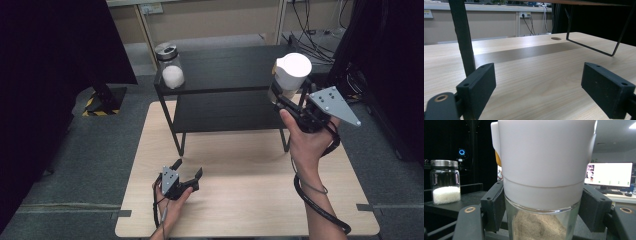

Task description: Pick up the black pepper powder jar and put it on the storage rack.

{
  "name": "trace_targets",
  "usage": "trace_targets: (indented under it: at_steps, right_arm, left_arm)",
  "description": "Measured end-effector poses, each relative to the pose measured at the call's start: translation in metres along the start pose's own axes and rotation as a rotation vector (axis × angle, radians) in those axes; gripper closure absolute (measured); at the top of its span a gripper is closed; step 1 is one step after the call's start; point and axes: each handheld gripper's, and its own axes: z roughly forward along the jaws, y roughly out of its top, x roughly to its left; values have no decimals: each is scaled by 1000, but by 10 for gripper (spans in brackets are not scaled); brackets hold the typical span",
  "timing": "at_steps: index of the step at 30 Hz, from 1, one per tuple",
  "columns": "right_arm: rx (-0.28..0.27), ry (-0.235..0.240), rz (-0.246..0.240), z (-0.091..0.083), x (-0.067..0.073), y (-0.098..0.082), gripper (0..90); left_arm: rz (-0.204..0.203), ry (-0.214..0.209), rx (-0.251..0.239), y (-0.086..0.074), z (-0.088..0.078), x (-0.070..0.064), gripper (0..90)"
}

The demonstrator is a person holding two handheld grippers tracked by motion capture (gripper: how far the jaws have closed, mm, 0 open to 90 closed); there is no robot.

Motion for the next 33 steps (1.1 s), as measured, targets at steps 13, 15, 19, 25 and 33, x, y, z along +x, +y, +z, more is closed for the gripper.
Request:
trace_targets:
  at_steps: [13,15,19,25,33]
  right_arm:
    - [7,-25,-9,17,-1,14,310]
    - [8,-30,-5,21,-2,15,309]
    - [19,-44,-6,29,-4,19,309]
    - [41,-64,-12,42,-7,27,309]
    - [75,-88,-20,56,-11,31,309]
  left_arm:
    - [2,0,2,0,0,0,118]
    - [4,0,3,1,0,0,118]
    - [3,0,2,0,1,0,119]
    - [3,-1,1,0,1,0,118]
    - [6,-1,3,1,1,0,118]
